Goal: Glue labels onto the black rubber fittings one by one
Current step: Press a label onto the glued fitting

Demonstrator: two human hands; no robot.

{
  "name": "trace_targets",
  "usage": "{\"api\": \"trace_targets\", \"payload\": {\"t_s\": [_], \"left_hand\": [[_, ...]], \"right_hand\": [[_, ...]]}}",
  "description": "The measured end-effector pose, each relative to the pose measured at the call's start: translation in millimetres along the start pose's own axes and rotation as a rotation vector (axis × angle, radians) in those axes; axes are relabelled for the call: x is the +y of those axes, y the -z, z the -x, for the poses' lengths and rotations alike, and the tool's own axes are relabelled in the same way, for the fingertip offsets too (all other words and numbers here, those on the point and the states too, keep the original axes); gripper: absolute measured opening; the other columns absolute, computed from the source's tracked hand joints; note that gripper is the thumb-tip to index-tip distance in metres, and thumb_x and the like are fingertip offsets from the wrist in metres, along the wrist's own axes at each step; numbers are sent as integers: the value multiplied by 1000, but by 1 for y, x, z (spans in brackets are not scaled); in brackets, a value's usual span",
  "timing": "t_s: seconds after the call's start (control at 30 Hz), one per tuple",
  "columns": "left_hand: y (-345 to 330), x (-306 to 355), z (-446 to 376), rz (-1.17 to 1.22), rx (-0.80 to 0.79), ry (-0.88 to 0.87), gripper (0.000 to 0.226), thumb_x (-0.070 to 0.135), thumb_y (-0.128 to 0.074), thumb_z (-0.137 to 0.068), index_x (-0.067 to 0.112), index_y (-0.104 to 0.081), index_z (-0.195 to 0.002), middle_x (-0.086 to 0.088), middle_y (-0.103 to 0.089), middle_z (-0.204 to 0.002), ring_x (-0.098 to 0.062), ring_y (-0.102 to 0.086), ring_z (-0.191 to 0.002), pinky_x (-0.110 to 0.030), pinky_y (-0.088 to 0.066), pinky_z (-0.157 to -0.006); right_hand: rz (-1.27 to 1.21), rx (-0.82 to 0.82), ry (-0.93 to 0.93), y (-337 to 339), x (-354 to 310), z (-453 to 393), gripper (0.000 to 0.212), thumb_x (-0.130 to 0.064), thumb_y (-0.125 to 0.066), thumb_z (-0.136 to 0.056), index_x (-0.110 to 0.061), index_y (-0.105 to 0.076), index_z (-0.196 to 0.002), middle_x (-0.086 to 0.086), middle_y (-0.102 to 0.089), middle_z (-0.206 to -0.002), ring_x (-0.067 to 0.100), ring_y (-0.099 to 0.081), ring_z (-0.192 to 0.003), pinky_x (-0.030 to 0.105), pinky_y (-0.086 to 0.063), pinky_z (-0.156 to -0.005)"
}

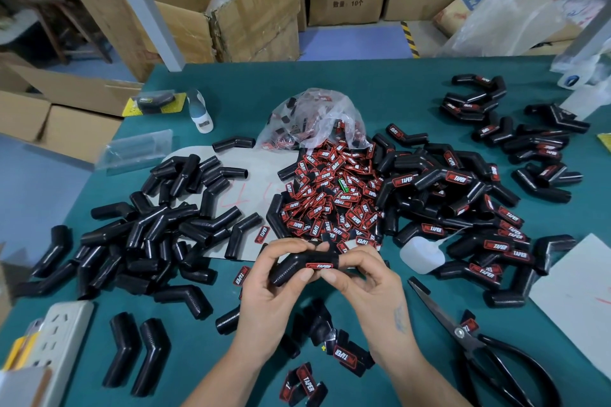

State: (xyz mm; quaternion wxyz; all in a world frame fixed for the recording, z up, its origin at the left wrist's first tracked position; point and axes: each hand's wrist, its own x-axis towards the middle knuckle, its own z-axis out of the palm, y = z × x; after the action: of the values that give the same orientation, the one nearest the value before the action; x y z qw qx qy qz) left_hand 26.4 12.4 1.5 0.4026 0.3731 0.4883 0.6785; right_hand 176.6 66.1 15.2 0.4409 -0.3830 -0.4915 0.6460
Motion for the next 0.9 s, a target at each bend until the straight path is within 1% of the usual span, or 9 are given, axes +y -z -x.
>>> {"api": "trace_targets", "payload": {"t_s": [0.07,0.17,0.33,0.53,0.63,0.7,0.8,0.83,0.9], "left_hand": [[-1,0,1,-2,2,9,30,28,-78,-95,13,-68,-119,-23,-66,-125,-43,-65,-124,-46,-58,-98],[-1,-1,1,-2,13,41,31,27,-79,-93,14,-68,-119,-22,-67,-125,-43,-65,-124,-42,-59,-96],[-2,2,1,29,1,55,33,30,-80,-93,13,-68,-119,-22,-67,-126,-41,-66,-125,-41,-59,-96],[-2,1,1,43,-26,59,24,16,-74,-95,14,-68,-118,-18,-69,-125,-40,-66,-125,-41,-59,-97],[-1,2,1,6,-38,35,24,14,-73,-95,15,-68,-119,-18,-69,-125,-40,-66,-125,-45,-57,-101],[0,2,1,-37,-35,11,24,15,-73,-94,17,-68,-118,-17,-68,-124,-39,-66,-125,-50,-55,-105],[1,1,0,-97,-23,-31,22,19,-74,-93,19,-70,-115,-15,-68,-121,-42,-66,-123,-57,-52,-106],[1,1,0,-117,-20,-50,21,19,-74,-93,20,-70,-114,-14,-68,-120,-42,-66,-122,-55,-51,-106],[2,1,-1,-147,-30,-102,21,17,-73,-93,22,-69,-113,-8,-68,-118,-38,-67,-120,-45,-52,-106]], "right_hand": [[-3,6,3,1,1,0,12,-13,-84,-77,-24,-79,-79,-8,-64,-89,3,-68,-84,17,-54,-77],[8,9,-5,2,3,1,9,-14,-85,-78,-21,-79,-79,-3,-62,-90,6,-66,-85,18,-54,-78],[-2,7,-5,1,4,0,7,-15,-84,-78,-20,-78,-78,-7,-63,-88,6,-66,-85,20,-54,-79],[-28,18,-3,0,4,0,5,-13,-83,-76,-15,-79,-78,-6,-63,-87,5,-65,-84,19,-54,-79],[-10,24,-20,1,5,0,6,-14,-84,-76,-14,-78,-78,2,-62,-89,8,-65,-86,20,-53,-80],[14,16,-33,1,5,-1,6,-16,-84,-77,-18,-79,-79,6,-61,-91,10,-64,-88,20,-53,-81],[38,-5,-44,1,6,-1,12,-21,-91,-79,-27,-80,-80,-2,-61,-90,10,-63,-89,21,-53,-82],[39,-12,-51,1,5,-1,13,-26,-92,-77,-29,-80,-81,-5,-61,-90,10,-63,-89,22,-53,-82],[31,-19,-66,0,4,-1,19,-40,-91,-71,-29,-81,-84,-5,-62,-92,12,-64,-91,24,-54,-84]]}}
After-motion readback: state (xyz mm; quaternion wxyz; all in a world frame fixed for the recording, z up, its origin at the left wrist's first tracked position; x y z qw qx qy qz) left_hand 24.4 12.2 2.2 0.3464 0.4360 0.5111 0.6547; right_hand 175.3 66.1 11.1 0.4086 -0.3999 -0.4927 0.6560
